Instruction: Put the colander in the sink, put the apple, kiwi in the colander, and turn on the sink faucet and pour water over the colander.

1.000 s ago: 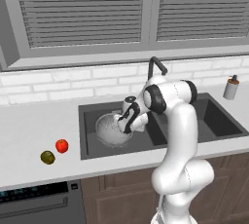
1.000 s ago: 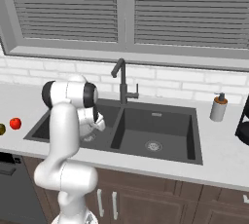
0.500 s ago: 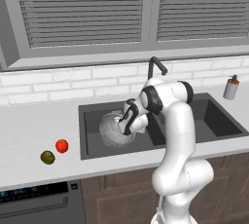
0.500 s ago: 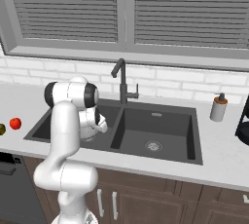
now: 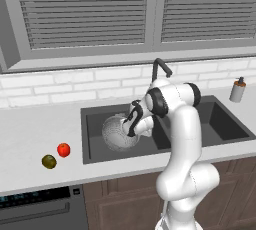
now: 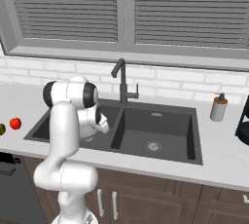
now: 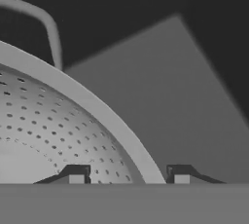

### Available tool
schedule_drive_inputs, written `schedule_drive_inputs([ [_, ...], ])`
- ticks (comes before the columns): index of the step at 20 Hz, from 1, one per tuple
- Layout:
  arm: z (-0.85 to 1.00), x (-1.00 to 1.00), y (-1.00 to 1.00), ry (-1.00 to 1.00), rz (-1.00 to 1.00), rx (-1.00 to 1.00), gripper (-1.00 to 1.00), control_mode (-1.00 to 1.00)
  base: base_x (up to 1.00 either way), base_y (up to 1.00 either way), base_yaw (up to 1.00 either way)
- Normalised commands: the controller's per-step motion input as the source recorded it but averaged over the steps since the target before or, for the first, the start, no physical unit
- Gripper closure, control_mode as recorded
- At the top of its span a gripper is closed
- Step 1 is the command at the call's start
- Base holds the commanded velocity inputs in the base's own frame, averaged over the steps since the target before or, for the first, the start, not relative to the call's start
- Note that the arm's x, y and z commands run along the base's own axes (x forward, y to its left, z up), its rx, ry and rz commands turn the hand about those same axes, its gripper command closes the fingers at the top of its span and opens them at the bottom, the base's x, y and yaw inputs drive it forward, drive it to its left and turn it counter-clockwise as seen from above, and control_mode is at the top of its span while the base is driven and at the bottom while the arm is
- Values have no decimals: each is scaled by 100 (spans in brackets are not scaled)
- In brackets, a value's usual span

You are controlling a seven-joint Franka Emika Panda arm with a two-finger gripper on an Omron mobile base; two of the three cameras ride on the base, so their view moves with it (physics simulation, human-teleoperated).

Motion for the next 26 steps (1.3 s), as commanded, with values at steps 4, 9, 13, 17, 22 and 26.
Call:
schedule_drive_inputs([
  [4,34,0,-42,9,-12,0,100,-100,0,0,0],
  [9,25,0,-34,5,-9,0,100,-100,0,0,0],
  [13,2,0,-32,4,-8,0,100,-100,0,0,0],
  [17,0,0,-22,2,-6,-1,100,-100,0,0,0],
  [22,-13,0,1,0,-1,0,100,-100,0,0,0],
  [26,0,0,0,0,0,0,100,-100,0,0,0],
])
